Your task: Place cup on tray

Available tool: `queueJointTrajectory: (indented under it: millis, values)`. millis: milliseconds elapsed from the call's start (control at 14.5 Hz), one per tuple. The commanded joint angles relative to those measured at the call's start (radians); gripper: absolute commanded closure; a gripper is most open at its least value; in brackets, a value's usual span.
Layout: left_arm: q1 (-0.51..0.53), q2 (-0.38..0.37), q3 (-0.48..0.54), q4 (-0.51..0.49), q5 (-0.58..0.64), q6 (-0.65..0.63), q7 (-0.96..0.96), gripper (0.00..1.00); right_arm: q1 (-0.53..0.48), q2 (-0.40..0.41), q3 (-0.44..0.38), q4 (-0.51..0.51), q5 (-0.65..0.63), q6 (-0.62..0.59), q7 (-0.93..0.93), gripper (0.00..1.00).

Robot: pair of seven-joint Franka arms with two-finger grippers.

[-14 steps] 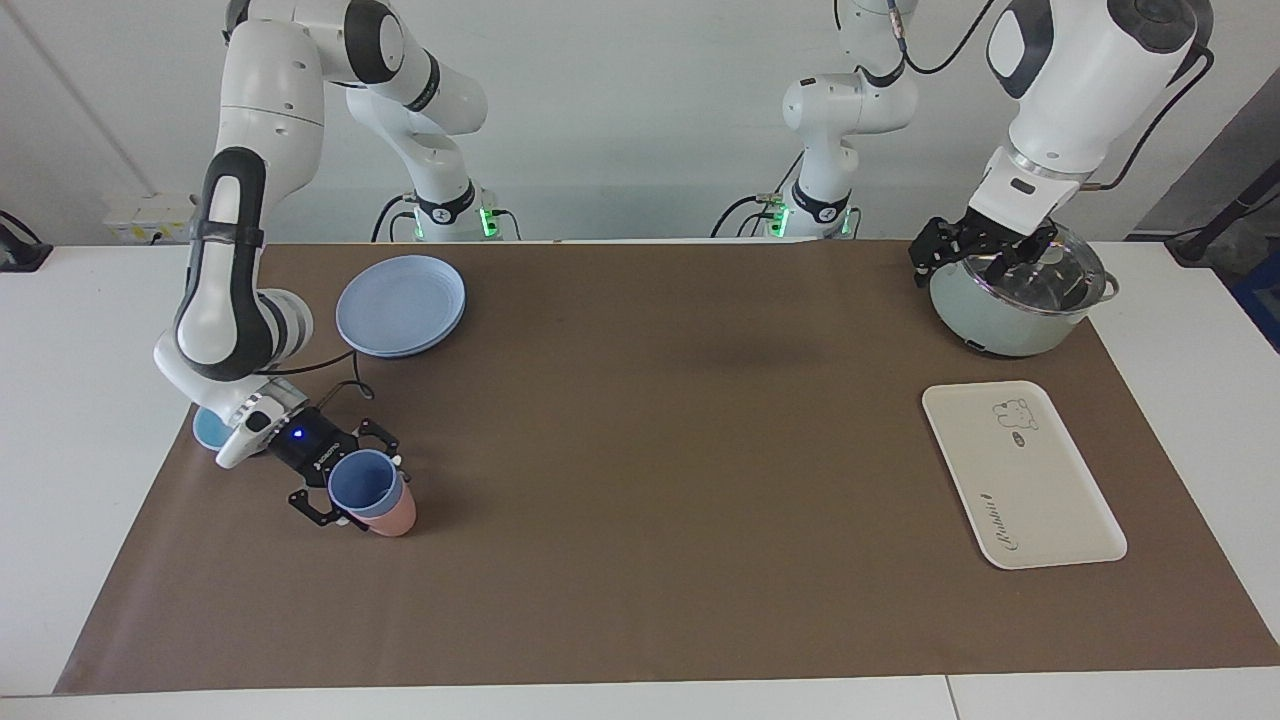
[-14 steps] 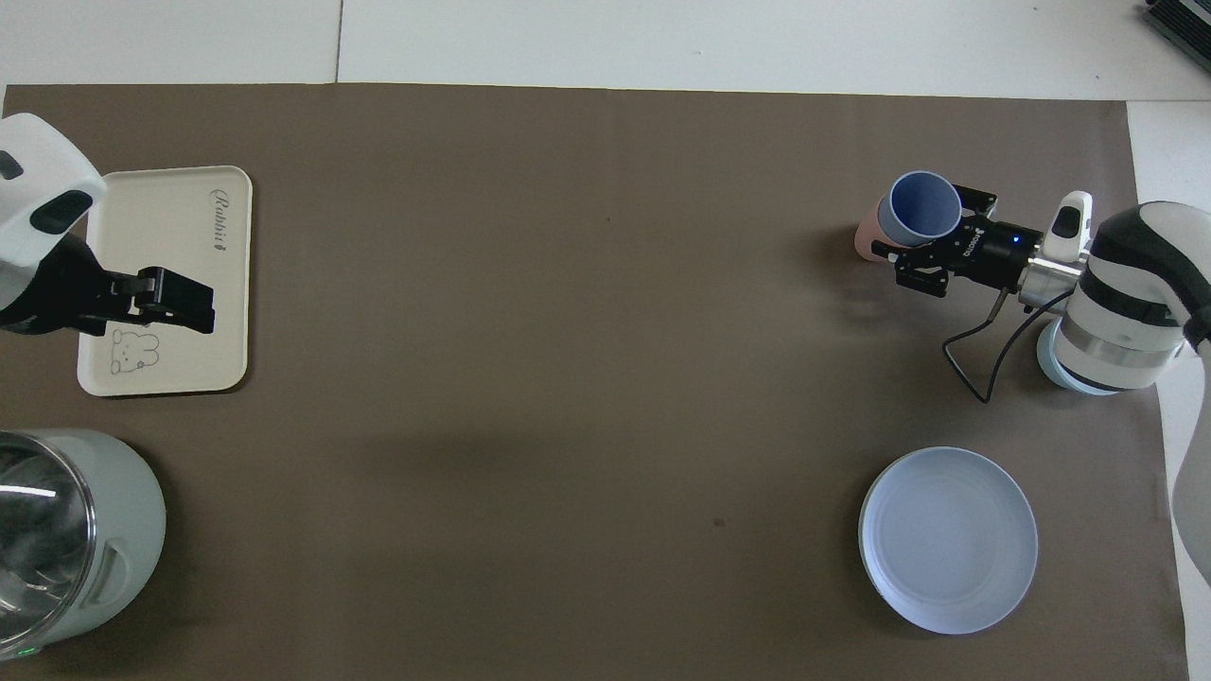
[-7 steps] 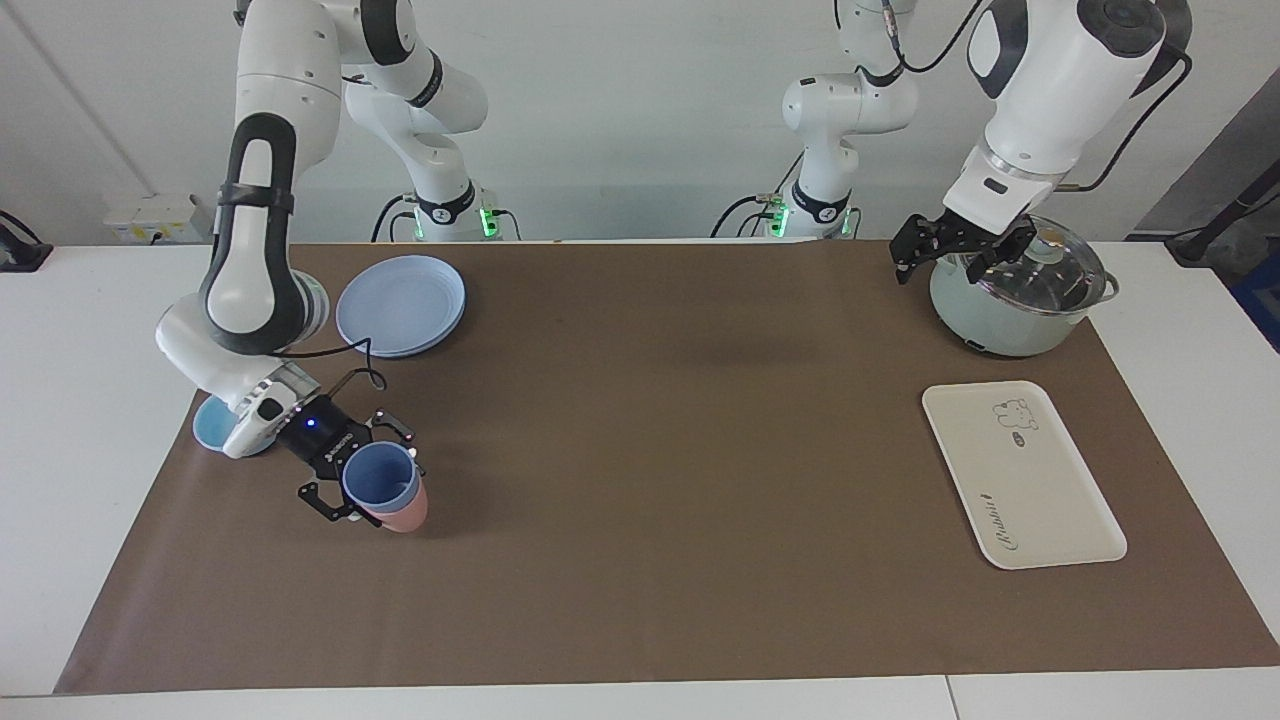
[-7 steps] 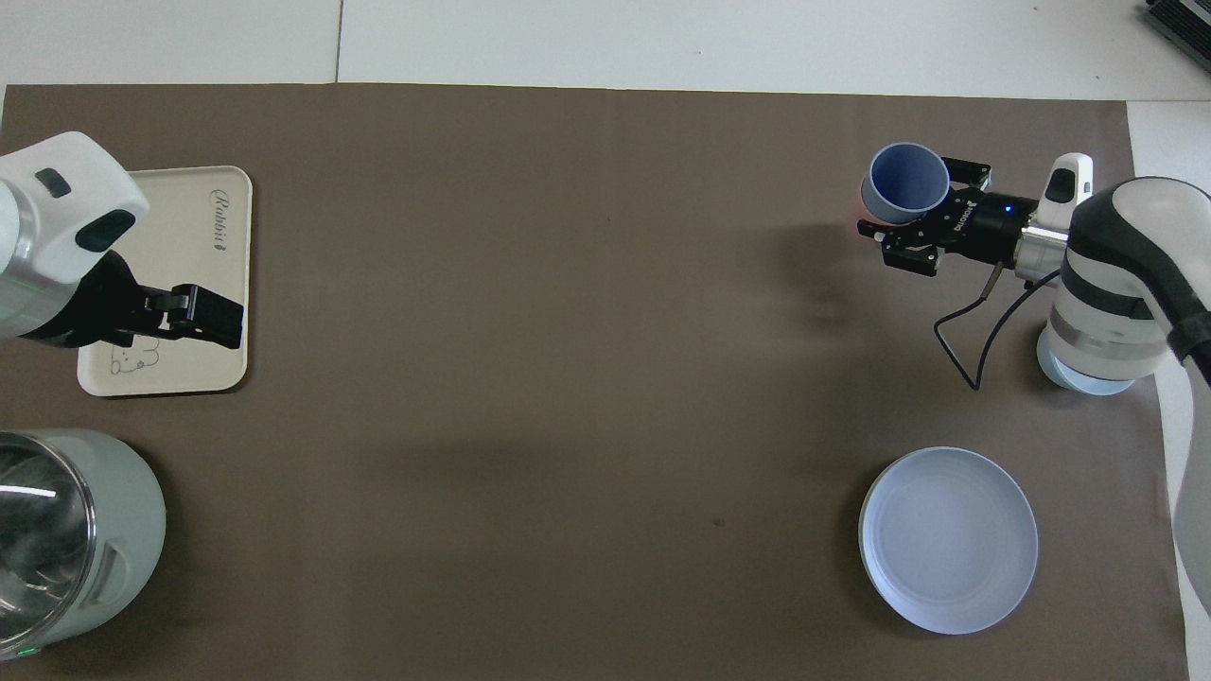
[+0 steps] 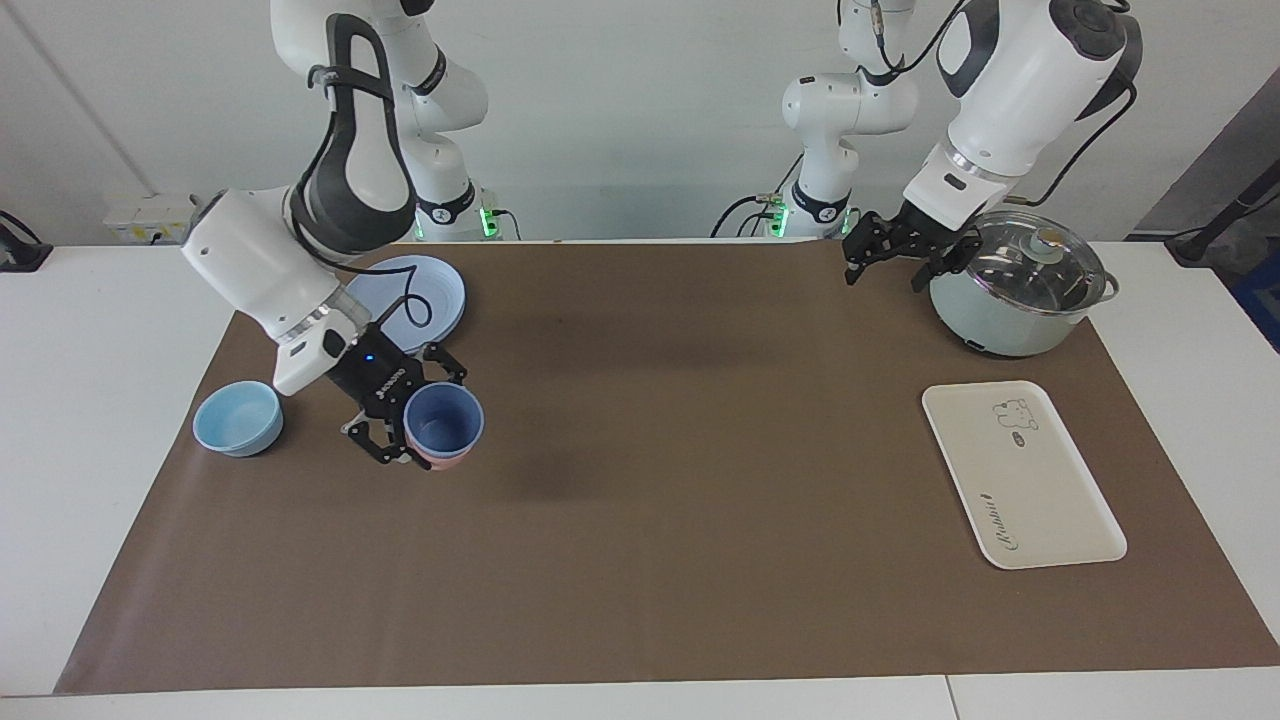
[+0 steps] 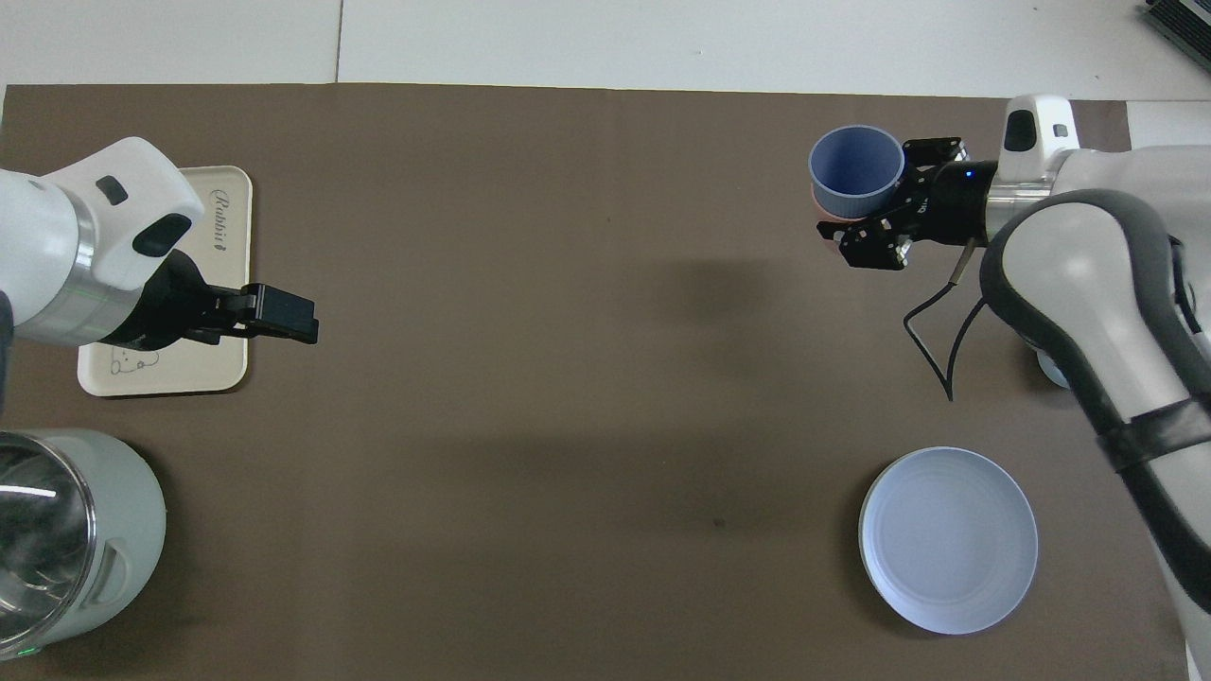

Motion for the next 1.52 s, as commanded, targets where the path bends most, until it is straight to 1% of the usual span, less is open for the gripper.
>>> queueJointTrajectory:
  millis: [0, 138, 207, 345, 483, 552, 690, 759, 897, 1103, 1172, 1241, 1310, 1379, 1448]
  values:
    - [-0.013, 0.019, 0.005, -0.027, -0.13, 0.086, -0.1, 0.0, 0.082, -0.001, -0.001, 0.021, -0.149, 0.004, 0.173, 1.0]
    - [-0.058, 0.067, 0.005, -0.029, -0.272, 0.182, -0.169, 0.0, 0.154, -0.01, -0.001, 0.021, -0.253, 0.004, 0.283, 1.0]
    - [-0.089, 0.097, 0.005, -0.029, -0.321, 0.251, -0.2, 0.0, 0.181, -0.012, -0.001, 0.021, -0.303, 0.006, 0.335, 1.0]
    - [-0.172, 0.166, 0.005, -0.029, -0.378, 0.433, -0.229, 0.0, 0.243, -0.012, -0.001, 0.023, -0.405, 0.006, 0.421, 1.0]
    - [-0.215, 0.202, 0.005, -0.032, -0.467, 0.561, -0.232, 0.0, 0.286, -0.015, -0.001, 0.029, -0.475, 0.001, 0.48, 1.0]
    - [-0.239, 0.211, 0.005, -0.035, -0.492, 0.613, -0.231, 0.0, 0.304, -0.016, -0.001, 0.029, -0.499, 0.001, 0.497, 1.0]
    - [-0.287, 0.225, 0.005, -0.043, -0.506, 0.67, -0.231, 0.0, 0.329, -0.022, -0.001, 0.029, -0.533, -0.002, 0.504, 1.0]
    - [-0.313, 0.225, 0.005, -0.064, -0.506, 0.696, -0.228, 0.02, 0.346, -0.024, -0.001, 0.029, -0.545, -0.007, 0.514, 1.0]
    - [-0.348, 0.228, 0.004, -0.077, -0.509, 0.755, -0.231, 0.09, 0.358, -0.026, 0.0, 0.029, -0.602, -0.02, 0.546, 1.0]
    - [-0.39, 0.225, 0.007, -0.109, -0.507, 0.761, -0.232, 0.3, 0.36, -0.032, 0.0, 0.029, -0.616, -0.022, 0.549, 1.0]
    - [-0.393, 0.222, 0.007, -0.118, -0.507, 0.76, -0.231, 0.35, 0.36, -0.032, 0.002, 0.029, -0.616, -0.021, 0.549, 1.0]
    - [-0.393, 0.22, 0.008, -0.119, -0.501, 0.757, -0.223, 0.45, 0.361, -0.03, 0.002, 0.029, -0.616, -0.019, 0.549, 1.0]
    - [-0.393, 0.222, 0.008, -0.119, -0.497, 0.758, -0.222, 0.7, 0.36, -0.03, 0.002, 0.029, -0.616, -0.017, 0.549, 1.0]
    - [-0.393, 0.222, 0.008, -0.119, -0.497, 0.758, -0.222, 0.75, 0.36, -0.03, 0.002, 0.029, -0.616, -0.016, 0.549, 1.0]
    - [-0.392, 0.223, 0.01, -0.115, -0.495, 0.76, -0.222, 0.78, 0.36, -0.03, 0.002, 0.029, -0.616, -0.014, 0.549, 1.0]
